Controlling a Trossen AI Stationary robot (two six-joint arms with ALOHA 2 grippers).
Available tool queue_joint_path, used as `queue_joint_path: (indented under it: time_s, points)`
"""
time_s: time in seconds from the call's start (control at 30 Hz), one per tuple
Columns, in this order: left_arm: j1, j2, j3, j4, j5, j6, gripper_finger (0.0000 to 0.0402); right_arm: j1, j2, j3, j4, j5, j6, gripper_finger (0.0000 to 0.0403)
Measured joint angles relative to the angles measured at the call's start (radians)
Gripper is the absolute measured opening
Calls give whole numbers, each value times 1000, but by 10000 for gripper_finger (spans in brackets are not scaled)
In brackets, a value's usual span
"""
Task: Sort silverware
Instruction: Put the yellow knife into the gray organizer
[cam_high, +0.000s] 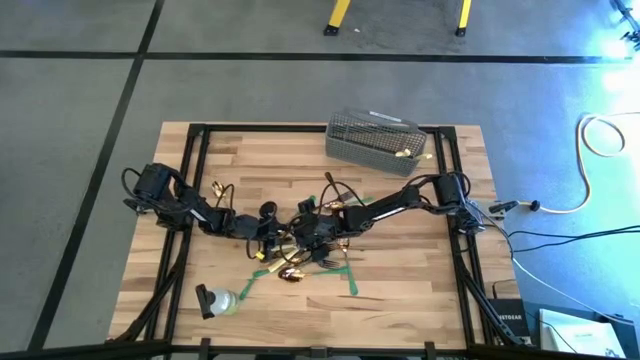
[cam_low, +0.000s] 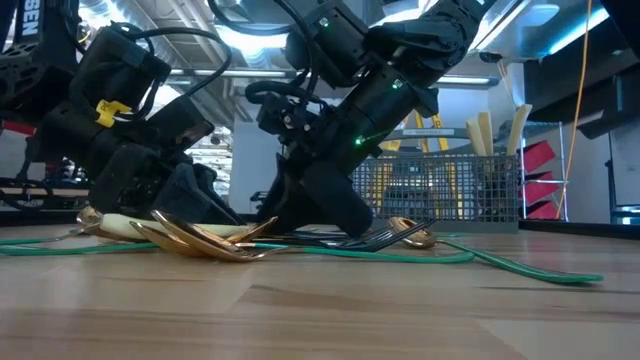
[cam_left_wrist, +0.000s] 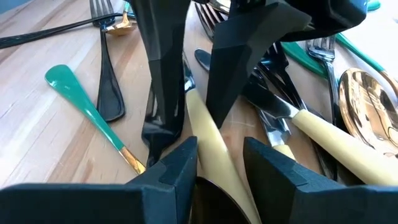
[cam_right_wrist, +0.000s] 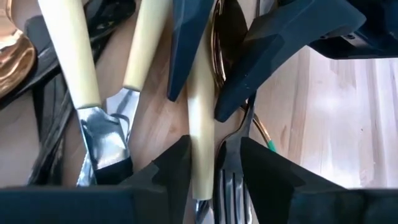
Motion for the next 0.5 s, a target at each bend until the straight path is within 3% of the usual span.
queue_joint_path:
  time_s: [0.27,0.5]
  points:
    - [0,0,25,-23,15,1,115,0,1,0,-38,-36,-13,35]
    - [0,0,32,-18,15,11,115,0,11,2,-35,-32,0,22]
